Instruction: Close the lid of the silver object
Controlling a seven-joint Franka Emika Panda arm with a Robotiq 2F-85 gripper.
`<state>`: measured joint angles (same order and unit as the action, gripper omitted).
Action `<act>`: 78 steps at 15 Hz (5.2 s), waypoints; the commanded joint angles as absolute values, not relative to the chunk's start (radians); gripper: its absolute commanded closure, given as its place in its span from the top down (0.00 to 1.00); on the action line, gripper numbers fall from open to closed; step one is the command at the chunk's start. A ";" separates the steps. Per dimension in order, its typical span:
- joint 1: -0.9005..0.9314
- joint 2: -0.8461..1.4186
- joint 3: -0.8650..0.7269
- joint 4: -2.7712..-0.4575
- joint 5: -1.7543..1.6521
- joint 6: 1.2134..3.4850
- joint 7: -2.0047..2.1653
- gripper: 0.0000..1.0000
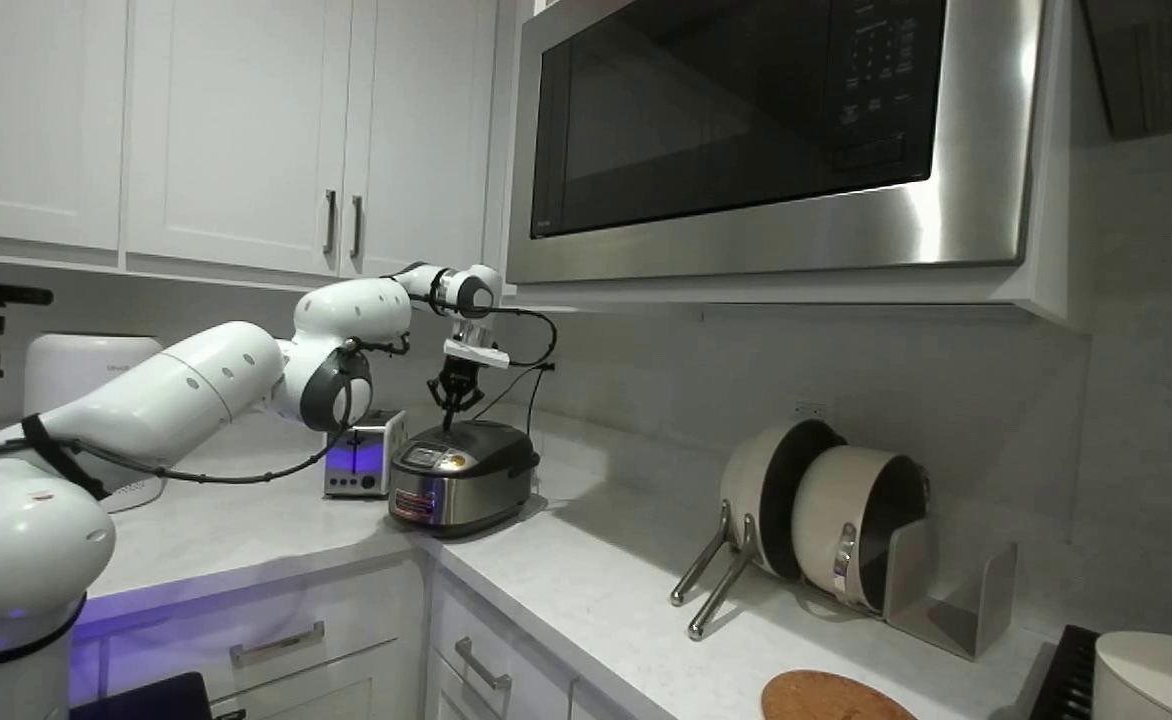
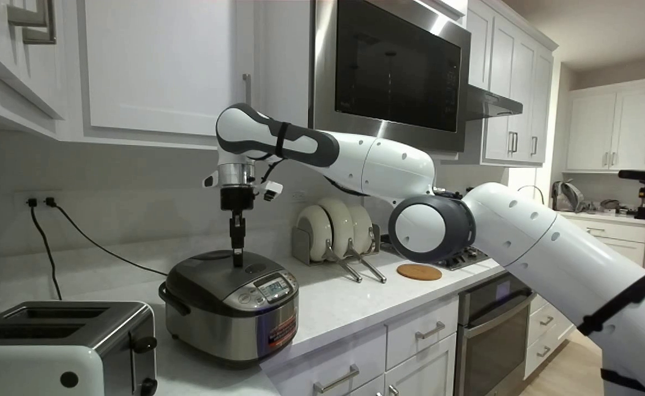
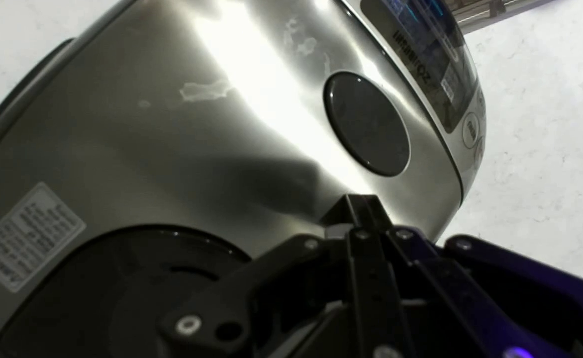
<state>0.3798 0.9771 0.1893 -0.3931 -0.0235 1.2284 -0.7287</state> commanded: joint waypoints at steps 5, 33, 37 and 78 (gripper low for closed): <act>0.422 1.098 0.128 -0.331 -0.081 1.298 -0.707 0.00; 0.475 1.063 0.063 -0.405 -0.141 1.344 -0.501 0.00; 0.477 1.066 0.058 -0.401 -0.146 1.354 -0.470 0.00; 0.503 0.907 0.030 -0.404 -0.214 1.265 -0.542 1.00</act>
<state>0.4887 0.9546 0.0471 -0.3631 -0.1948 1.2934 -0.5258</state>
